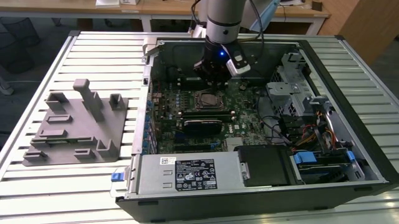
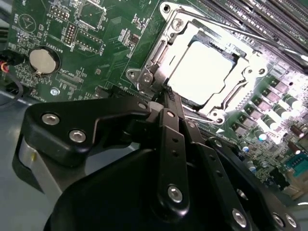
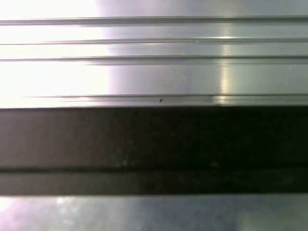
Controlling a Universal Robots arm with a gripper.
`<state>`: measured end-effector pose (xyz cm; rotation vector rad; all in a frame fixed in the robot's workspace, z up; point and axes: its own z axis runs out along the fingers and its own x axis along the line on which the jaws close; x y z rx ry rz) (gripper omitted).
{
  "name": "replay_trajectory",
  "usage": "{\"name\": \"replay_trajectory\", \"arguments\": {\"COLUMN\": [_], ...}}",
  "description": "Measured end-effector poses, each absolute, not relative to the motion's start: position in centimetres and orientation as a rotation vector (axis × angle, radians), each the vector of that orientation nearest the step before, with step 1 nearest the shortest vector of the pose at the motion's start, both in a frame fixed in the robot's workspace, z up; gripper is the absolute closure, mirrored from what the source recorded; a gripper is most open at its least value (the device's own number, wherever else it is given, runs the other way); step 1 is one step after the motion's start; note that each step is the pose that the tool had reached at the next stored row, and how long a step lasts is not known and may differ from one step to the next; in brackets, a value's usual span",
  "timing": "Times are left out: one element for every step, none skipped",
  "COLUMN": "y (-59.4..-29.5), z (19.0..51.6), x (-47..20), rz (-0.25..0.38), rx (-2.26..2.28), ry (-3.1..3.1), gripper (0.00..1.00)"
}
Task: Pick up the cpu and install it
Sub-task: 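Install the first cpu locking lever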
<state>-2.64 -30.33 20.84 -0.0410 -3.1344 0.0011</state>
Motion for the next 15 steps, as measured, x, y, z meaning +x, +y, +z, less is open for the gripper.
{"name": "replay_trajectory", "arguments": {"y": [-30.3, -30.3, -30.3, -30.3, -30.3, -30.3, -30.3, -30.3, -30.3, -30.3, -30.3, -30.3, -30.3, -30.3, -30.3], "z": [20.9, 20.9, 20.9, 20.9, 20.9, 20.9, 20.9, 21.0, 21.0, 21.0, 21.0, 21.0, 21.0, 21.0, 21.0], "x": [-2.7, -2.8, -3.0, -3.2, -3.3, -3.5, -3.6, -3.8, -3.8, -3.8, -3.8, -3.8, -3.8, -3.8, -3.8], "rz": [-0.005, -0.011, -0.016, -0.022, -0.028, -0.033, -0.036, -0.039, -0.041, -0.043, -0.044, -0.046, -0.048, -0.048, -0.047], "rx": [-0.041, -0.041, -0.041, -0.041, -0.041, -0.04, -0.04, -0.04, -0.039, -0.039, -0.038, -0.037, -0.036, -0.035, -0.034], "ry": [-3.134, -3.134, -3.135, -3.135, -3.136, -3.137, -3.138, -3.139, -3.141, -3.142, -3.142, -3.142, -3.142, -3.143, -3.143], "gripper": [0.89, 0.89, 0.89, 0.89, 0.89, 0.89, 0.89, 0.89, 0.89, 0.89, 0.89, 0.89, 0.89, 0.89, 0.89]}}
